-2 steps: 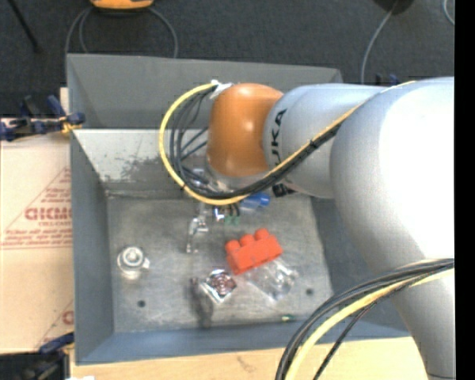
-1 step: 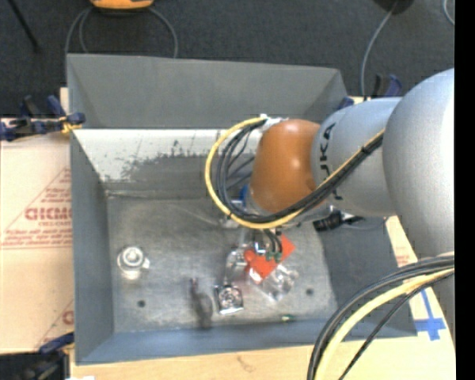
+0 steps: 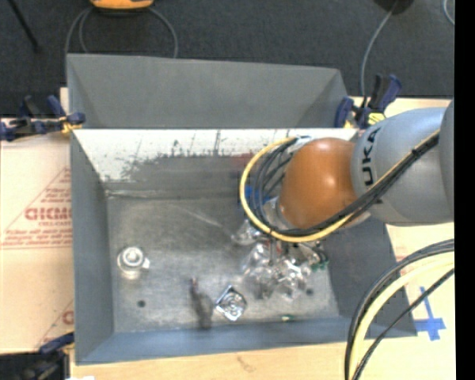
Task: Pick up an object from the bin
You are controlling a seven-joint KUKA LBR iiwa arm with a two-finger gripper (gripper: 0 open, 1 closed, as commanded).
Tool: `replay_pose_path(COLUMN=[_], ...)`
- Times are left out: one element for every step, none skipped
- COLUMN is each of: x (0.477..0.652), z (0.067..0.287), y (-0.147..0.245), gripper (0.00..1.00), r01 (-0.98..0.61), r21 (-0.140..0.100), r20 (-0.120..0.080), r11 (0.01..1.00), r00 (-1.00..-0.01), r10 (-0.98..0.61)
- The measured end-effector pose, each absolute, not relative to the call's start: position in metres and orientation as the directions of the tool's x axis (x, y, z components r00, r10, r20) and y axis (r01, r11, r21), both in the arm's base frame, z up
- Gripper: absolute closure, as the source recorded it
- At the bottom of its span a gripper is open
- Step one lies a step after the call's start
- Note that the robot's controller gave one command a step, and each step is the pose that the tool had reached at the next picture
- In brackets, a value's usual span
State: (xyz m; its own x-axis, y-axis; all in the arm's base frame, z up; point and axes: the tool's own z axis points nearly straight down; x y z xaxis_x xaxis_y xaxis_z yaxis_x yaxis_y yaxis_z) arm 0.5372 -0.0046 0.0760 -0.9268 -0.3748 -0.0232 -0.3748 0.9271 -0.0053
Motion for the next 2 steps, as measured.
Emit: replay_pose_path(x=[0.538, 0.528], z=[0.078, 0.266], y=[-0.004, -0.028], gripper=[1.0, 1.0], r01=[-0.372, -0.523], r21=[-0.004, -0.006], r20=[-0.023, -0.008], r11=[0.928, 0.852], r00=[-0.928, -0.852], r10=[-0.372, -0.523])
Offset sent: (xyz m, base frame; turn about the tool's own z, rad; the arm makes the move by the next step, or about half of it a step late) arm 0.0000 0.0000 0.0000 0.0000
